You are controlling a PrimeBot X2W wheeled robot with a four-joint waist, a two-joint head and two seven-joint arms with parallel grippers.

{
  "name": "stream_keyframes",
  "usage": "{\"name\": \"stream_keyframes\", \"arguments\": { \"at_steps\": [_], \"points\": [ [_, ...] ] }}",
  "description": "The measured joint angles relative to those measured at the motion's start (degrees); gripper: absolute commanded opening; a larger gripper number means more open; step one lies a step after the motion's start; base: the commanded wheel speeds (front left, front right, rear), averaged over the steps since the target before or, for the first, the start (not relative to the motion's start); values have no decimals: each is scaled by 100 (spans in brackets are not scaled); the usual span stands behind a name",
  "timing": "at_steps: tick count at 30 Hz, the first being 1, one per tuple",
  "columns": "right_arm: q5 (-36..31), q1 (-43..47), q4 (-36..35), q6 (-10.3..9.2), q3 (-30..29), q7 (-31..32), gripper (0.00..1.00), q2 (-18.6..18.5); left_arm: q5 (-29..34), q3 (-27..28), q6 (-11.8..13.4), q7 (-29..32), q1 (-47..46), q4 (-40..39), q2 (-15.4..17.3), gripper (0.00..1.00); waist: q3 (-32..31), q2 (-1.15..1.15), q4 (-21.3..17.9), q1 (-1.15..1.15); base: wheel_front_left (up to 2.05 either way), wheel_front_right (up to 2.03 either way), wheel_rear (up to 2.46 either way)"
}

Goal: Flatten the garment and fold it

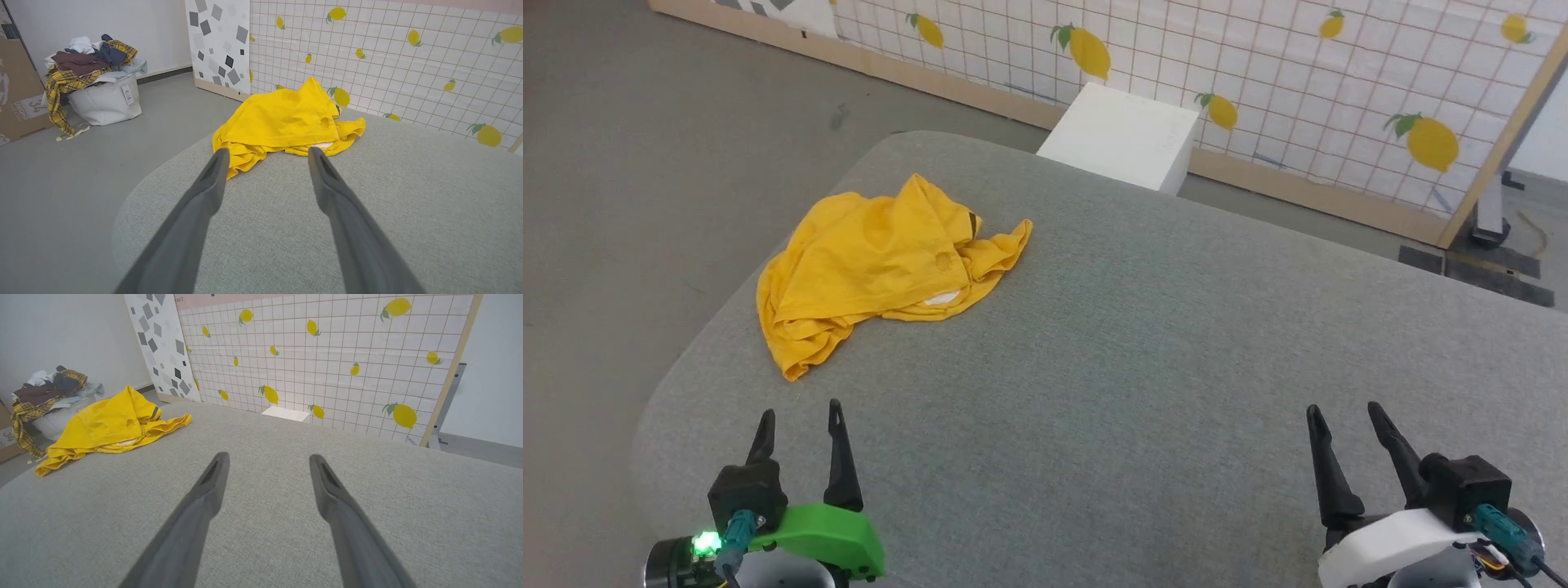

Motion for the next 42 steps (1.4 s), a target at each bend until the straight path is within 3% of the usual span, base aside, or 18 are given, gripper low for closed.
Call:
{"name": "stream_keyframes", "arguments": {
  "at_steps": [42],
  "points": [
    [213, 62, 367, 0, -73, -453, 100, 1, -254, -35, 335, -434, 83, 270, 0, 100, 32, 0, 961, 0, 0, 0, 0]
  ]
}}
